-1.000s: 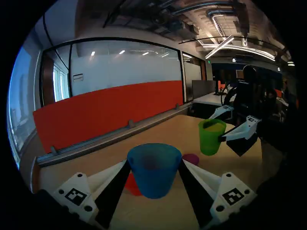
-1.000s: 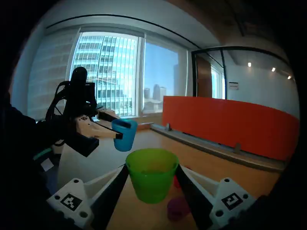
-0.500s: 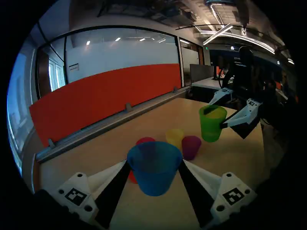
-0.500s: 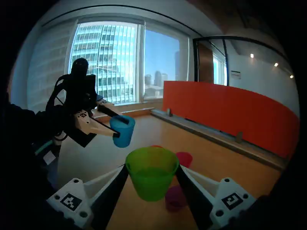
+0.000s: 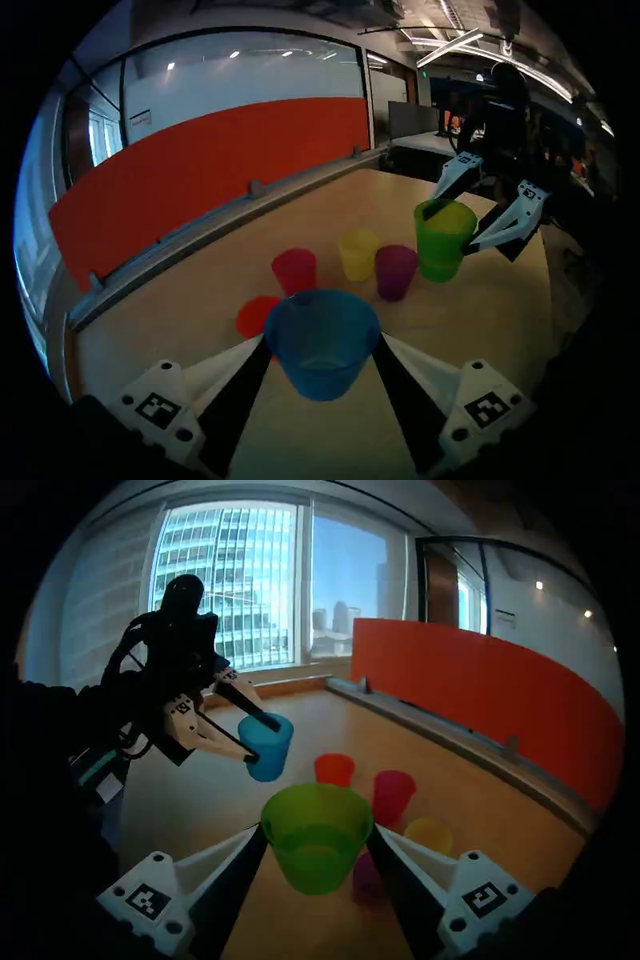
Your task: Pour water
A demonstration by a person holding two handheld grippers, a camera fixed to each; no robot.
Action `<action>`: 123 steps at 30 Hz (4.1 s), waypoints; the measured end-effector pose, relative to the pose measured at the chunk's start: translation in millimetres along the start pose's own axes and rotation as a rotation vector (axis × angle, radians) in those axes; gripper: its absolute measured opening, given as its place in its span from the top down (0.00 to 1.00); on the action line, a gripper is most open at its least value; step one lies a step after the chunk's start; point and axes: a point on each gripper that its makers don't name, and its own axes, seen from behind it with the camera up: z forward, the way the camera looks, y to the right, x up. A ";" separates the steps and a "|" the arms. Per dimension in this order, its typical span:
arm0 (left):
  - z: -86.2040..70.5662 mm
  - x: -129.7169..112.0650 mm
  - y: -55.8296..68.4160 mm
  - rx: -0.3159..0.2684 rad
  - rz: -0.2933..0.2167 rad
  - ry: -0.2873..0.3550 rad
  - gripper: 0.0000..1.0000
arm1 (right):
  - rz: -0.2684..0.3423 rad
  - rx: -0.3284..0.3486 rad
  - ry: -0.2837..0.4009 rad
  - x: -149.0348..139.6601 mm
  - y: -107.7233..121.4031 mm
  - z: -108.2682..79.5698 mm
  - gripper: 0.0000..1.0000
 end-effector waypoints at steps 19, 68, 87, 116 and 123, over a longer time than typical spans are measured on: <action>24.5 -50.9 -0.4 -0.044 0.026 -0.163 0.13 | -0.029 0.028 -0.115 -32.4 -4.6 20.6 0.09; 45.2 -97.4 5.1 -0.080 0.007 -0.237 0.13 | -0.048 0.039 -0.218 -83.6 -13.4 46.0 0.09; 41.4 -107.8 8.6 -0.080 0.013 -0.265 0.13 | -0.033 0.025 -0.235 -104.7 -15.0 49.1 0.09; 32.1 -121.5 11.5 -0.073 0.017 -0.299 0.13 | 0.009 0.022 -0.242 -115.6 -16.8 42.4 0.05; 26.1 -126.4 10.5 -0.063 0.014 -0.303 0.13 | 0.021 0.008 -0.238 -117.0 -15.9 36.9 0.00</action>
